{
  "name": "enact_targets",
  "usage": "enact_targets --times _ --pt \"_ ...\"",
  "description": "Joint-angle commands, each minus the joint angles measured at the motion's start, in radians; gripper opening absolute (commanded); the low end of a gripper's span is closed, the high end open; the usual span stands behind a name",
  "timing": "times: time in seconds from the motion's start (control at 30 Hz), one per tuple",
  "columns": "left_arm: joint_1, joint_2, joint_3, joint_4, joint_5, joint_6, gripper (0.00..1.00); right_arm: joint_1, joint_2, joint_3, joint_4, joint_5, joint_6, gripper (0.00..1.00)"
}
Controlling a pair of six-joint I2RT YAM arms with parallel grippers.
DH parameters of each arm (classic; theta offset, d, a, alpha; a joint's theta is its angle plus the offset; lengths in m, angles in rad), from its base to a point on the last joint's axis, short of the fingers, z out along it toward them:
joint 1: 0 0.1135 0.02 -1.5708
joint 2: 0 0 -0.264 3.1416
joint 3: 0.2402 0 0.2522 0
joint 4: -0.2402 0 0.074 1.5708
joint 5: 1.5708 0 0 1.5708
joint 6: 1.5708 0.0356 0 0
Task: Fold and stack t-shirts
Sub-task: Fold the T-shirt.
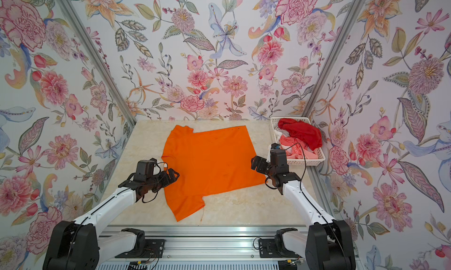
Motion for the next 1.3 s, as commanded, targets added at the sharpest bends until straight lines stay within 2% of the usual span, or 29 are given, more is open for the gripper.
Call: enact_targets --times 0.0,0.1,0.4,0.5,0.6,0.7,0.8,0.93,1.07,1.17,1.2,1.23,1.27 --pt "-0.012 -0.107 -0.116 0.034 0.090 -0.149 0.98 -0.019 -0.044 -0.089 0.024 -0.174 0.167 0.93" --pt "-0.022 -0.226 -0.197 -0.039 0.135 -0.205 0.96 -0.038 -0.042 -0.149 0.048 -0.236 0.237 0.89" --pt "-0.185 -0.467 -0.245 -0.428 0.054 -0.288 0.91 -0.061 -0.088 -0.174 -0.038 -0.231 0.226 0.86" --pt "-0.275 -0.484 -0.250 -0.497 0.016 -0.332 0.89 -0.070 -0.113 -0.164 -0.065 -0.221 0.213 0.86" --pt "-0.368 -0.439 -0.259 -0.498 -0.029 -0.390 0.89 -0.079 -0.127 -0.158 -0.072 -0.222 0.207 0.86" --pt "-0.408 -0.403 -0.261 -0.464 -0.079 -0.435 0.87 -0.082 -0.141 -0.160 -0.073 -0.215 0.202 0.86" --pt "-0.417 -0.441 -0.331 -0.331 -0.066 -0.511 0.77 -0.087 -0.151 -0.159 -0.075 -0.214 0.198 0.86" --pt "-0.433 -0.469 -0.392 -0.272 -0.092 -0.570 0.53 -0.091 -0.165 -0.157 -0.088 -0.204 0.184 0.86" --pt "-0.453 -0.440 -0.373 -0.266 -0.129 -0.561 0.48 -0.093 -0.139 -0.161 -0.091 -0.199 0.174 0.87" --pt "-0.456 -0.404 -0.344 -0.265 -0.138 -0.535 0.26 -0.100 -0.099 -0.176 -0.075 -0.205 0.189 0.88" --pt "-0.457 -0.394 -0.331 -0.266 -0.141 -0.522 0.10 -0.110 -0.086 -0.186 -0.061 -0.210 0.204 0.90" --pt "-0.456 -0.383 -0.320 -0.268 -0.144 -0.513 0.00 -0.121 -0.072 -0.199 -0.041 -0.222 0.220 0.91" --pt "-0.456 -0.373 -0.313 -0.268 -0.147 -0.508 0.00 -0.133 -0.060 -0.213 -0.025 -0.228 0.239 0.92"
